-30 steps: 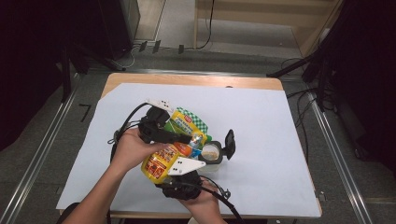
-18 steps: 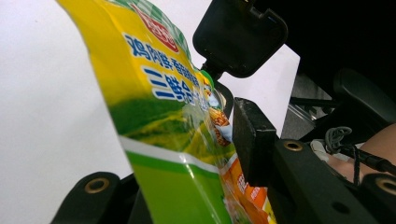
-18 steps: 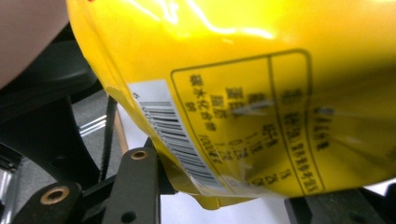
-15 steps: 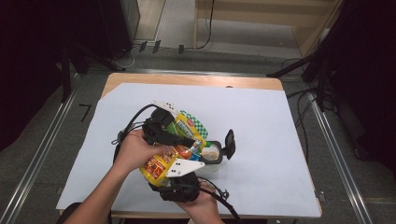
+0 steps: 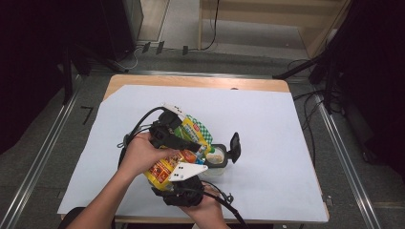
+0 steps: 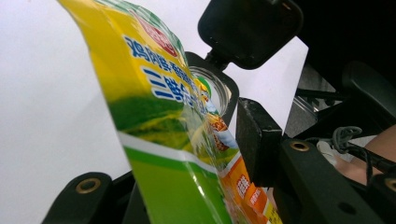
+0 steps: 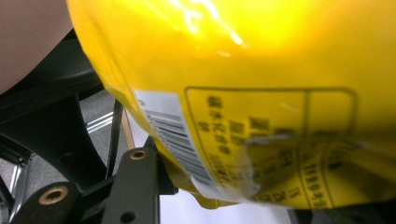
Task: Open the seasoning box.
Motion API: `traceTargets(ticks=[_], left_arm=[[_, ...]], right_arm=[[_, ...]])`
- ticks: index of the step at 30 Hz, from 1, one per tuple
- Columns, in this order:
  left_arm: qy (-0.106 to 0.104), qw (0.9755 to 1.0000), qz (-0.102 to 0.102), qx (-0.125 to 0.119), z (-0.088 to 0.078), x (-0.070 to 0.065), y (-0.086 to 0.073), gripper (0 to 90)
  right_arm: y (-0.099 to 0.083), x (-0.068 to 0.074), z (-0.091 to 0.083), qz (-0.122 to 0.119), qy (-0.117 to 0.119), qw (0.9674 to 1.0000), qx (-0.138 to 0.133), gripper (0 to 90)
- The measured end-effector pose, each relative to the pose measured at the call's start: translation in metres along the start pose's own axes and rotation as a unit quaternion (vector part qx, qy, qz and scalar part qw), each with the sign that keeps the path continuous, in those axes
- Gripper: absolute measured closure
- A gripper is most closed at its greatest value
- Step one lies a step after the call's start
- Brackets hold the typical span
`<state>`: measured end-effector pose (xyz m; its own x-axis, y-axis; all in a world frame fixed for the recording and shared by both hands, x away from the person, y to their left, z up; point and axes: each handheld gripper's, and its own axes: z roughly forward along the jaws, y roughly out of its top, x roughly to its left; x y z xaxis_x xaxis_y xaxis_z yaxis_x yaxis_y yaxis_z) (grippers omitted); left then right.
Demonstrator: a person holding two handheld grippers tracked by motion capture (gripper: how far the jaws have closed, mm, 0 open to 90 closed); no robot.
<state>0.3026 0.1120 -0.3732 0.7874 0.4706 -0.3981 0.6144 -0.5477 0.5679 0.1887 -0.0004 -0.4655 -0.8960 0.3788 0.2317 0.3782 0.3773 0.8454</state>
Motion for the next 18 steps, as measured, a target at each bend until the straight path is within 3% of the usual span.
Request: traceTargets(ticks=[9,12,15,18], left_arm=[[0.004,0.9996,-0.013,0.025,0.002,-0.001,0.006,72.0],[-0.002,0.9989,-0.025,0.041,0.004,-0.001,0.009,72.3],[-0.006,0.9976,-0.035,0.060,0.007,0.000,0.016,71.7],[-0.005,0.9974,-0.032,0.065,0.008,-0.003,0.022,70.6]], right_arm=[[0.002,0.003,0.002,-0.029,0.000,0.9995,0.013,53.0],[0.004,0.005,0.003,-0.045,-0.005,0.9988,0.018,57.4],[0.005,0.004,0.002,-0.039,-0.005,0.9990,0.019,58.3],[0.007,0.002,0.001,-0.032,-0.008,0.9994,0.013,58.6]])
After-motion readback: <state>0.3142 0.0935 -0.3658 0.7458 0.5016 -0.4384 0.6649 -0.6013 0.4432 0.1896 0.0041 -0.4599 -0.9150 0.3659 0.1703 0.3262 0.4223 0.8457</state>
